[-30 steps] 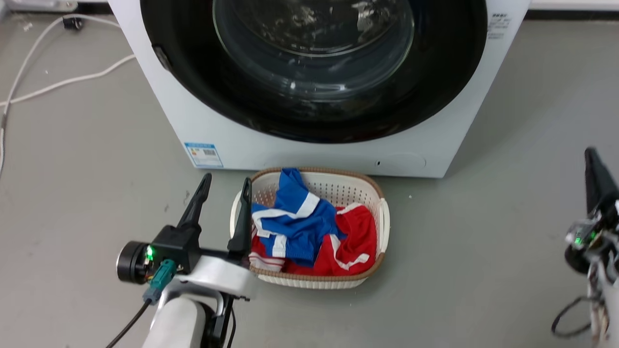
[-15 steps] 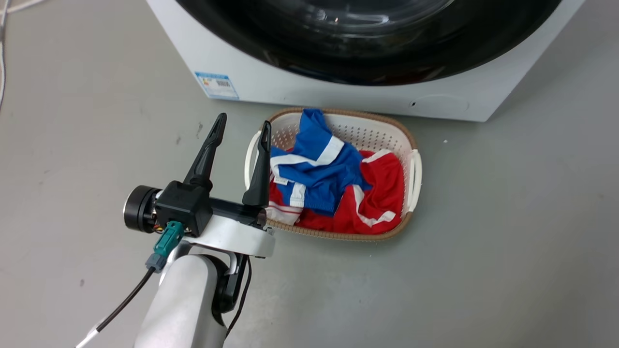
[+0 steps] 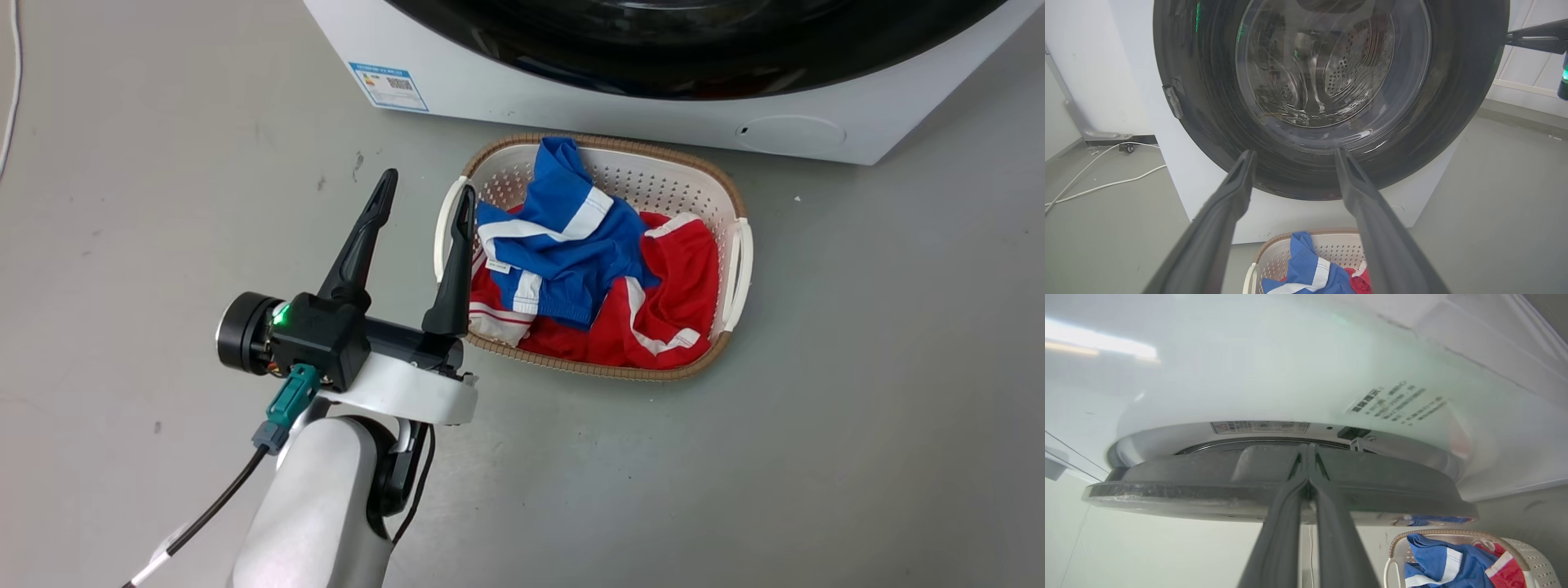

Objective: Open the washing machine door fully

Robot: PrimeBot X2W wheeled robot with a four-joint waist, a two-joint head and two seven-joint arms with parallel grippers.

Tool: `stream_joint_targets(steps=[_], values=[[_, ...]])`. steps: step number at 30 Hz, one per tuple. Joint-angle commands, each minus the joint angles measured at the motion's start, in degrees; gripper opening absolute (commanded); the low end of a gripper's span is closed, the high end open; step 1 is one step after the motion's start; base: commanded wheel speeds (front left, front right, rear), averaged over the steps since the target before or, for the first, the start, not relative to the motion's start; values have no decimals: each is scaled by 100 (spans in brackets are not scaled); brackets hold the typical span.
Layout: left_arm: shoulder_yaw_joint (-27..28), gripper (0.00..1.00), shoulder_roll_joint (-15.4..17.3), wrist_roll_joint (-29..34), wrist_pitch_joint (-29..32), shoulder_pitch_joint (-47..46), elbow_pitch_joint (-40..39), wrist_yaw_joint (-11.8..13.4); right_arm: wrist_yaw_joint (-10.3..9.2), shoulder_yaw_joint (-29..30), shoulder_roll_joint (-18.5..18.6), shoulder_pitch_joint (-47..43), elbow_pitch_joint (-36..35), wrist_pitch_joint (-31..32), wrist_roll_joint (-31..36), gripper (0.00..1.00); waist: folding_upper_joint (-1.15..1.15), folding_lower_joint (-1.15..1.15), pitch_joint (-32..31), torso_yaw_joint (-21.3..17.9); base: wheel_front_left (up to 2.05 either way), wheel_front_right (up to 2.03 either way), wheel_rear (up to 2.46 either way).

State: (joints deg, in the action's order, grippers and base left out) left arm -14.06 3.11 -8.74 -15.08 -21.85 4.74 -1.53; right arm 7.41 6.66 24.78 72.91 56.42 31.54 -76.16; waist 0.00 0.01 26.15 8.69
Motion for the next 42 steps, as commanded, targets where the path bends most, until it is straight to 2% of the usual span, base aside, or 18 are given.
stream_joint_targets(steps=[1,12,22,28,42], values=[[-6,100,-8,37,-14,-97,-23,-26,15,-59,-46,157,52,34,89,0,0,-1,54,30,0,0,0],[-86,100,-20,49,-14,-222,-70,-13,15,-249,-239,693,207,352,459,0,0,-1,356,77,0,0,0],[-84,100,-22,29,-13,-130,7,-1,15,-259,-353,179,100,1141,366,0,0,-1,179,-15,0,0,0],[-101,100,-23,-26,-13,-43,103,18,15,-327,-286,-390,-298,1607,383,0,0,-1,-115,-120,0,0,0],[87,100,-22,37,-13,392,374,-32,15,-247,-784,-2500,-1985,2003,114,0,0,-1,-916,-357,0,0,0]])
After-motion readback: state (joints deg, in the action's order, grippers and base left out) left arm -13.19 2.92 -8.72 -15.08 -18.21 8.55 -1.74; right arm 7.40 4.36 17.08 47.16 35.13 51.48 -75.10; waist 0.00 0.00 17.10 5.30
